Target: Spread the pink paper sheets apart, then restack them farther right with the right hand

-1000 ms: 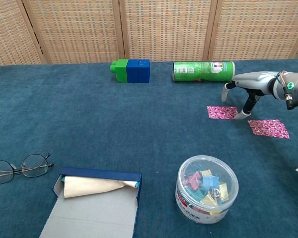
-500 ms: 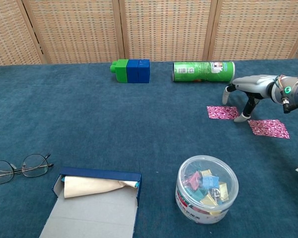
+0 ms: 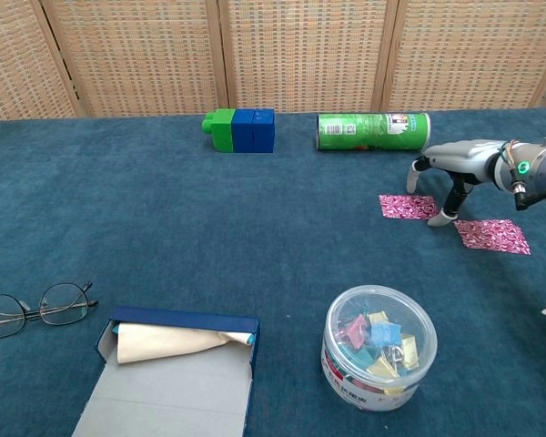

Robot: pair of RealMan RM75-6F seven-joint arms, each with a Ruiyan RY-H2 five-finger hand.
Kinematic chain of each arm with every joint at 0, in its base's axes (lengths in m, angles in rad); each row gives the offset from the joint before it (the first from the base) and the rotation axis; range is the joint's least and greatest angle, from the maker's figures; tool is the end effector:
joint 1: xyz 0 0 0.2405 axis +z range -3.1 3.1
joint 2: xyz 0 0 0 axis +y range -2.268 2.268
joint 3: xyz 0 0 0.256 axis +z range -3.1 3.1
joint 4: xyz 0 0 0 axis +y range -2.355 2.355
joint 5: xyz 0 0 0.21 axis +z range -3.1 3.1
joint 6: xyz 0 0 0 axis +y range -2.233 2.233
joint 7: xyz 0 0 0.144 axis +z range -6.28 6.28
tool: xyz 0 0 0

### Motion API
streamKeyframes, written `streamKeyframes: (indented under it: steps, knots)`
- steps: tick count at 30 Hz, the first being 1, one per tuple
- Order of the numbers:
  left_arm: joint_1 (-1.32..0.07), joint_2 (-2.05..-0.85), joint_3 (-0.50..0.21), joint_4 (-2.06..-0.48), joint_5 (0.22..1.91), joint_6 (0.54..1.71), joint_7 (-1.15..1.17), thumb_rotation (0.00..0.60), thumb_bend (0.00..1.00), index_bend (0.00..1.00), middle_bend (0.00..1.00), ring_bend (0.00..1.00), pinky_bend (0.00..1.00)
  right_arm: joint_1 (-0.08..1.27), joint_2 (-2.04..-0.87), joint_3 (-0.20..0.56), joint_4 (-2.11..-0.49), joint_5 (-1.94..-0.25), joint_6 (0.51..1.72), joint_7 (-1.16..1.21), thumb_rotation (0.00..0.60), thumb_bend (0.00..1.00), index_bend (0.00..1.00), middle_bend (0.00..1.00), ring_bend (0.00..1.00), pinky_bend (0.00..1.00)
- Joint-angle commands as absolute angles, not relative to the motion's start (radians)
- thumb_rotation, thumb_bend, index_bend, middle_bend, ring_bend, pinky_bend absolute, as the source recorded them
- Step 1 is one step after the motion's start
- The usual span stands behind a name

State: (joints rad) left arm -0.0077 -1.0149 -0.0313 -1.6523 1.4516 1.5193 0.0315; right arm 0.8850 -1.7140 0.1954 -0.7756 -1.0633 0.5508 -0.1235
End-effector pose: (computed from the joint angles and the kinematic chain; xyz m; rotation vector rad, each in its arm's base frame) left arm -0.3284 0.1521 0.1939 -1.3195 -0.8807 -0.7632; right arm -0.2272 -0.4431 -0.0217 1.7979 -1.0035 0.5658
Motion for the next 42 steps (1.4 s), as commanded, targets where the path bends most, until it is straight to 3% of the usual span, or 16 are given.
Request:
streamKeyframes:
  steps: [1,26,42]
  knots:
    - [-0.008,-1.016,-0.032,-1.65,1.45,1.519,0.03,0.56,0.11,0.02,0.0,0.0,0.0,0.887,-1.718,0.196,-0.769,-1.062,0.545,-0.126,0.6,0.26,0.29,0.12,0.0,0.0]
    - [-0.007,-1.021,-0.033,-1.641,1.447,1.515,0.025,0.559,0.11,0.02,0.0,0.0,0.0,0.883,-1.724,0.202,-0.765,-1.082,0.55,-0.111,0.6,0.34,0.42,0.16,0.0,0.0]
    - [-0.007,-1.023,-0.033,-1.635,1.448,1.515,0.02,0.559,0.11,0.02,0.0,0.0,0.0,0.873,-1.721,0.205,-0.773,-1.097,0.563,-0.091,0.6,0.34,0.47,0.18,0.0,0.0]
